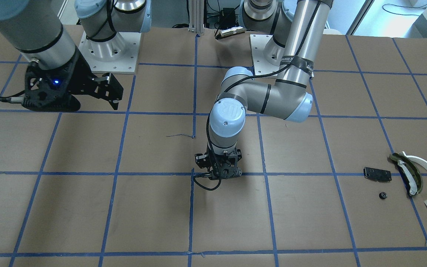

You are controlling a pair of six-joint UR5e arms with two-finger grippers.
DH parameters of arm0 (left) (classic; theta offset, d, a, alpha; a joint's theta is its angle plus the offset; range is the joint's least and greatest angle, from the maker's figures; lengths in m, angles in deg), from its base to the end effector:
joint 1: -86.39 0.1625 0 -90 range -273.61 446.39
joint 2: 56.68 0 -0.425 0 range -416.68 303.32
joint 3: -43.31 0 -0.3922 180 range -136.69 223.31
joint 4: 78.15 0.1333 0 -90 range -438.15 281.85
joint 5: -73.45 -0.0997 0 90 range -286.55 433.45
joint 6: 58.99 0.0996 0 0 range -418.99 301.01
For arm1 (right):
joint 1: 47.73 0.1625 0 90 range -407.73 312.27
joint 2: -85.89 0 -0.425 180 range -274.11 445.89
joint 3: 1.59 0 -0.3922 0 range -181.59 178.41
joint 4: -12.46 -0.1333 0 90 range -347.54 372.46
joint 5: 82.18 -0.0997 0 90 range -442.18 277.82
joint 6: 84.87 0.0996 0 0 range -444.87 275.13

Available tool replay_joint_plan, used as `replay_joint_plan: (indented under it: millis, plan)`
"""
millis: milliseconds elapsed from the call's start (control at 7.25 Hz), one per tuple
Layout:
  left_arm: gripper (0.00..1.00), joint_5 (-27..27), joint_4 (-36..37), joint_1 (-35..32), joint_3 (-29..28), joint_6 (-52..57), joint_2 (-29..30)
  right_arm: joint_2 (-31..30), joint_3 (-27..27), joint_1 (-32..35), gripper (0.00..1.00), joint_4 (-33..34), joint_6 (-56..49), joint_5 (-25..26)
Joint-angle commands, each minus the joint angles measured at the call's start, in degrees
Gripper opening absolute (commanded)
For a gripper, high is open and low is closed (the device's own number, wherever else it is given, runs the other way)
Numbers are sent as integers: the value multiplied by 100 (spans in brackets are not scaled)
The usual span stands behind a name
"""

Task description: Place bearing gear from tray to pile

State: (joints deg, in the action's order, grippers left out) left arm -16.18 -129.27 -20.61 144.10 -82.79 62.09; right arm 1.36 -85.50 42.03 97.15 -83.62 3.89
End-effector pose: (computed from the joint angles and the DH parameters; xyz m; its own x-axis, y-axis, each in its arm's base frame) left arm -0.3051 -0.5398 0.1845 -0.9930 -0.1184 0.0011 -0.1184 0.9929 0.0135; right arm 0.1379 -0.5245 0.4826 -0.9973 0.0315 -0.0665 0.0259 0.9962 0.0832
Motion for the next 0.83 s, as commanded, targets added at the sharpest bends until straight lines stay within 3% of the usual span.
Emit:
replay_joint_plan:
  millis: [0,138,276,414,552,690]
  plan:
    - [53,-107,40,-128,37,51,15,-440,-648,-135,98,534,-29,84]
    - [42,-107,32,-128,55,42,6,-581,-975,-135,100,1427,-19,216]
    - [41,-107,23,-128,81,42,15,-591,-926,-135,100,1549,-10,287]
    - [44,-107,23,-119,81,68,50,-513,-717,-135,100,1280,59,296]
    - [56,-125,14,-102,73,164,15,-425,-506,-135,100,973,443,296]
    - [63,-134,14,-93,73,174,15,-328,-390,-135,100,944,447,227]
